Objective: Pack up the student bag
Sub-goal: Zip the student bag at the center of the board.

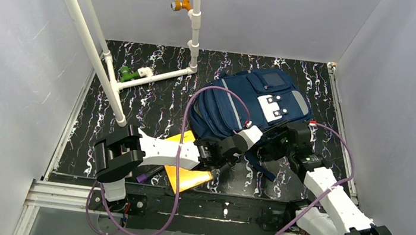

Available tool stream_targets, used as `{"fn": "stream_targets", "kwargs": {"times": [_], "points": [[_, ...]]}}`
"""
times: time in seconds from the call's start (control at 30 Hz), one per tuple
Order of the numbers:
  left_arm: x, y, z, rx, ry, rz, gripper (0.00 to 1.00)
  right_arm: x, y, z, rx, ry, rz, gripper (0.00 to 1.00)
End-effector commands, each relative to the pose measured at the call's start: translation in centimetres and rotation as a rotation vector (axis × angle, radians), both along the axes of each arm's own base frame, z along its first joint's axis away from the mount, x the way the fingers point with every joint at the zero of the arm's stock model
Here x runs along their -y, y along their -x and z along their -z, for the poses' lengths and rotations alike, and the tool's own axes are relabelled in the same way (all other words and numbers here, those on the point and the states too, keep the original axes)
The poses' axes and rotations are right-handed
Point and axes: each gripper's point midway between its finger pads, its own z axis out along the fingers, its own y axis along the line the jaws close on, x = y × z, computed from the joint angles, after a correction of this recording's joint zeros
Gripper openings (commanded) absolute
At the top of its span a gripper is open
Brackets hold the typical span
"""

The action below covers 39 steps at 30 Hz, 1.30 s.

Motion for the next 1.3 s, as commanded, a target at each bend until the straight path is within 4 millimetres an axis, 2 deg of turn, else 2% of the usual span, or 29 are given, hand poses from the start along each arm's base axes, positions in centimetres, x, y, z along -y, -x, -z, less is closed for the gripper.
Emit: {"fn": "stream_targets", "kwargs": {"times": [0.0, 0.17, 0.27, 0.4, 0.57, 0.67, 0.77, 0.87, 0.97, 1.0, 1.07, 1.13, 1.17, 1.2, 1.27], "points": [[-0.2, -0.9, -3.1, -0.042, 0.116, -0.086, 0.0, -0.5, -1.5, 0.2, 0.031, -0.071, 0.038, 0.68], [-0.6, -0.9, -2.5, -0.109, 0.153, -0.125, 0.0, 0.1, -2.1, 1.4, 0.009, -0.068, 0.102, 0.59], [-1.1, -1.3, -2.0, -0.131, 0.16, -0.159, 0.0, 1.8, -2.6, 2.3, 0.017, -0.021, 0.179, 0.35], [-3.9, -3.0, -1.0, -0.152, 0.134, -0.282, 0.0, 5.5, -2.5, 4.0, -0.001, 0.087, 0.291, 0.01], [-10.5, -5.9, -0.3, -0.146, 0.096, -0.474, 0.0, 10.6, -3.4, 5.2, -0.027, 0.119, 0.312, 0.01], [-12.6, -6.7, -0.9, -0.125, 0.101, -0.478, 0.0, 13.3, -5.0, 5.3, -0.038, 0.182, 0.26, 0.01], [-12.4, -6.3, -1.5, -0.151, 0.132, -0.44, 0.0, 14.5, -7.1, 4.8, -0.06, 0.322, 0.13, 0.01], [-9.1, -5.0, -2.0, -0.26, 0.255, -0.342, 0.0, 13.3, -10.1, 4.2, -0.035, 0.357, -0.067, 0.01], [-4.8, -3.8, -2.8, -0.37, 0.33, -0.239, 0.0, 13.9, -10.5, 4.9, -0.199, 0.443, -0.176, 0.41], [-3.6, -3.3, -3.1, -0.395, 0.35, -0.209, 0.0, 13.8, -10.1, 4.6, -0.248, 0.475, -0.203, 0.48], [-1.7, -2.8, -4.3, -0.427, 0.397, -0.163, 0.0, 13.4, -9.1, 3.1, -0.297, 0.547, -0.217, 0.55], [-0.5, -2.3, -5.5, -0.444, 0.432, -0.13, 0.0, 10.5, -7.8, 0.7, -0.227, 0.571, -0.269, 0.65], [-0.1, -2.1, -5.9, -0.453, 0.447, -0.12, 0.0, 9.5, -6.8, -0.3, -0.202, 0.587, -0.27, 0.74], [0.1, -2.1, -6.4, -0.456, 0.465, -0.117, 0.0, 9.1, -5.7, -1.1, -0.192, 0.614, -0.258, 0.94], [0.9, -1.3, -7.0, -0.486, 0.501, -0.077, 0.0, 9.3, -3.3, -2.8, -0.185, 0.634, -0.208, 0.98]]}}
